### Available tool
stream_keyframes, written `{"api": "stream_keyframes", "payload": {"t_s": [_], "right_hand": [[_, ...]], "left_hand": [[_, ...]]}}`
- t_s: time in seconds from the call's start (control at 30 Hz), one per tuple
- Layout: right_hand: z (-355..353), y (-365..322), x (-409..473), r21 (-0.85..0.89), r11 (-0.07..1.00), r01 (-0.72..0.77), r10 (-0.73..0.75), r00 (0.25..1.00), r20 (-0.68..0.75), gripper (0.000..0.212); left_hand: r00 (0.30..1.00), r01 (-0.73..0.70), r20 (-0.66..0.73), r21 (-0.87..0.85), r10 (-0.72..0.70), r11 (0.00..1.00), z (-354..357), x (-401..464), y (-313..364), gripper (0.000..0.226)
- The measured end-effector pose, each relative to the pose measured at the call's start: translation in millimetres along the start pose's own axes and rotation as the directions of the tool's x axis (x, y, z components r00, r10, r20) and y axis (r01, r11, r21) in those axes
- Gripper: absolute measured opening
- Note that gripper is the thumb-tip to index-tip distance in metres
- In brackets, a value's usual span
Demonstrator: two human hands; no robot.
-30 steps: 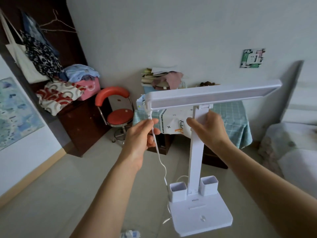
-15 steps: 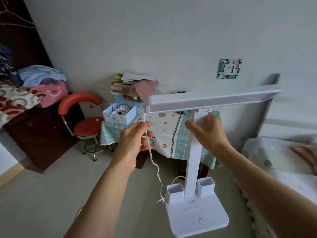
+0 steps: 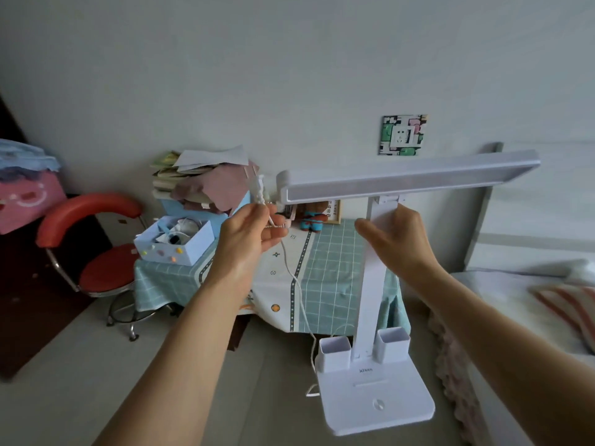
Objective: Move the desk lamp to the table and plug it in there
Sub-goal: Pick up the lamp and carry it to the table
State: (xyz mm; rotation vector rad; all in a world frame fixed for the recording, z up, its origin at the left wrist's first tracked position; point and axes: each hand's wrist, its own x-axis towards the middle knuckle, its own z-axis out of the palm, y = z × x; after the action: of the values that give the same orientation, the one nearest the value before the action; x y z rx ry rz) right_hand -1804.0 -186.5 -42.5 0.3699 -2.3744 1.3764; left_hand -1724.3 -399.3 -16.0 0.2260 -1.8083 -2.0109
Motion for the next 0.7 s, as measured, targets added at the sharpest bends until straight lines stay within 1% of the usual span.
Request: {"api": "stream_keyframes", "payload": {"t_s": [0.07, 0.2, 0.37, 0.5, 0.63, 0.7], "right_hand": [[6.0, 12.5, 31.2, -0.001, 1.0, 0.002, -0.002, 1.0, -0.014, 0.04], [20.8, 29.9, 96.9, 0.008, 1.0, 0.025, -0.025, 1.0, 0.001, 0.041], [42.3, 40.4, 178.2, 0.005, 0.998, 0.056, -0.056, 0.998, -0.036, 0.042], [60.3, 51.8, 225.4, 0.001, 0.999, 0.048, -0.048, 0.997, -0.068, 0.041], [75.1, 67.4, 263.2, -0.017, 0.999, 0.044, -0.045, 0.995, -0.093, 0.047], [81.9, 77.6, 280.0, -0.02, 0.999, 0.042, -0.044, 0.996, -0.078, 0.048]], "left_hand": [[0.999, -0.033, 0.02, -0.006, 0.033, 0.999, 14.0, 34.6, -3.9, 0.023], [0.998, -0.054, 0.026, 0.032, 0.053, 0.998, 36.9, 102.9, -10.5, 0.024], [0.993, -0.118, 0.02, -0.028, 0.119, 0.993, 56.8, 193.4, 1.2, 0.021], [0.99, -0.132, 0.037, -0.025, 0.133, 0.991, 67.7, 247.2, 1.7, 0.018], [0.989, -0.134, 0.056, -0.015, 0.134, 0.991, 82.2, 289.2, -14.9, 0.019], [0.989, -0.133, 0.055, -0.016, 0.134, 0.991, 89.0, 305.8, -22.3, 0.018]]}}
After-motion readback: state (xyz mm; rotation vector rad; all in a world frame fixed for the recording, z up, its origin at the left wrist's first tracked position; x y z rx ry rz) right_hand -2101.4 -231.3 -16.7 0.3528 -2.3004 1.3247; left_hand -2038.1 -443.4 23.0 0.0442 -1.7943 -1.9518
